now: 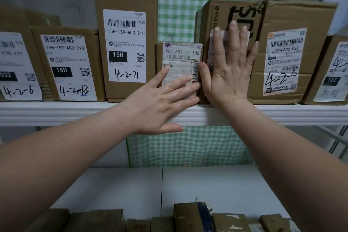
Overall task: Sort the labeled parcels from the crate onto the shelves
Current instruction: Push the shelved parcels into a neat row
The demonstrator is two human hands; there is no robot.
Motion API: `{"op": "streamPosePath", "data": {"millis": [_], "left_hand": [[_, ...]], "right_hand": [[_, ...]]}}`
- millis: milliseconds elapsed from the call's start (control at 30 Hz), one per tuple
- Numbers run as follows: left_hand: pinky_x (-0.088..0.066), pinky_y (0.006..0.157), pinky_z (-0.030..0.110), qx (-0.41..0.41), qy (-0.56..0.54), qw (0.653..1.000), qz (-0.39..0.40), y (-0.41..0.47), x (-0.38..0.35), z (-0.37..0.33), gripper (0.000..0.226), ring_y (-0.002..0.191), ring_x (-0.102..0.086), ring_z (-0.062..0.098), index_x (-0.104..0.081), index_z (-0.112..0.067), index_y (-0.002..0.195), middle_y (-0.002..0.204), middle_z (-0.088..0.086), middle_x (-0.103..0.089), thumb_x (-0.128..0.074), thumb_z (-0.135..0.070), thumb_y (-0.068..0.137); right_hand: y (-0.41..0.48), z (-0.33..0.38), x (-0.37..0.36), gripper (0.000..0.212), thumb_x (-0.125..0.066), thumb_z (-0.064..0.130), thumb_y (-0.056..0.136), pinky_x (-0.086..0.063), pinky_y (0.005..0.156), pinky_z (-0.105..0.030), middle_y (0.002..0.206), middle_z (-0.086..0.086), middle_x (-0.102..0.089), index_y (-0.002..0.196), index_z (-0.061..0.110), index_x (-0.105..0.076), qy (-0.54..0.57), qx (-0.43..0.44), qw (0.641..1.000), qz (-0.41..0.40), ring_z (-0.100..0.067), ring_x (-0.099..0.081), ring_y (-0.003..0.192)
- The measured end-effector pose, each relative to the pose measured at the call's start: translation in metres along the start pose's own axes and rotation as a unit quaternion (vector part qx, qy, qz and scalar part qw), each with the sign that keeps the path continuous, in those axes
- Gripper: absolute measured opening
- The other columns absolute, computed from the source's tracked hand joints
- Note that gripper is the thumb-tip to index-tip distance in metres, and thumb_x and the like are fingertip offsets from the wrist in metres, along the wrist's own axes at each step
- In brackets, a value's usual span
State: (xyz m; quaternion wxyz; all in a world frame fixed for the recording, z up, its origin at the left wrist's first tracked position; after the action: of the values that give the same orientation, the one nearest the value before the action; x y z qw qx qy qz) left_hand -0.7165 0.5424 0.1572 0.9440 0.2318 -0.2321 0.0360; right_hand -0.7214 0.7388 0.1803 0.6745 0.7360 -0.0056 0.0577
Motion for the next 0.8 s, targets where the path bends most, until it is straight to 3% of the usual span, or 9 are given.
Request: {"op": "streamPosePath", "data": {"millis": [200, 467, 800], "left_hand": [[-0.008, 0.114, 0.060, 0.003, -0.008, 1.000, 0.005, 0.002, 0.000, -0.002, 0.077, 0.143, -0.012, 0.024, -0.035, -0.017, 0.147, 0.157, 0.010, -0.025, -0.024, -0.066, 0.090], [-0.003, 0.114, 0.059, -0.003, -0.015, 1.000, -0.023, 0.042, 0.008, -0.017, 0.078, 0.146, -0.012, 0.026, -0.022, -0.016, 0.151, 0.158, 0.009, -0.015, -0.022, -0.065, 0.090], [-0.006, 0.114, 0.058, 0.017, -0.017, 0.999, -0.037, 0.076, 0.005, -0.039, 0.080, 0.146, -0.020, 0.026, -0.027, -0.011, 0.150, 0.158, 0.009, -0.021, -0.025, -0.063, 0.090]], "right_hand": [[-0.003, -0.009, 0.005, 0.065, -0.041, 0.046, 0.097, -0.009, 0.114, -0.058, 0.154, -0.025, -0.030, 0.150, 0.009, -0.034, -0.005, -0.001, 1.000, 0.016, -0.043, -0.024, 0.143], [0.002, -0.066, 0.022, 0.067, -0.037, 0.046, 0.098, -0.005, 0.115, -0.060, 0.157, -0.026, -0.021, 0.153, 0.010, -0.026, -0.027, -0.036, 0.998, 0.040, -0.043, -0.016, 0.146], [0.005, -0.080, 0.016, 0.066, -0.043, 0.043, 0.095, -0.010, 0.112, -0.064, 0.154, -0.030, -0.026, 0.150, 0.007, -0.034, -0.013, -0.010, 0.999, 0.037, -0.046, -0.022, 0.143]]}}
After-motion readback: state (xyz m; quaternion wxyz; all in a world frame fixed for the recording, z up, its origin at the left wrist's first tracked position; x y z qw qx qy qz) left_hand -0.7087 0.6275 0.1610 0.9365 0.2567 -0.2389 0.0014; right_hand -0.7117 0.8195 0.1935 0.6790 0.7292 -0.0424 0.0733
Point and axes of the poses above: each hand's wrist, its own y-axis towards the middle knuckle, its own x-axis out of the back of the hand, z = x × y, the point moved 1 cm from there along y, towards the middle knuckle
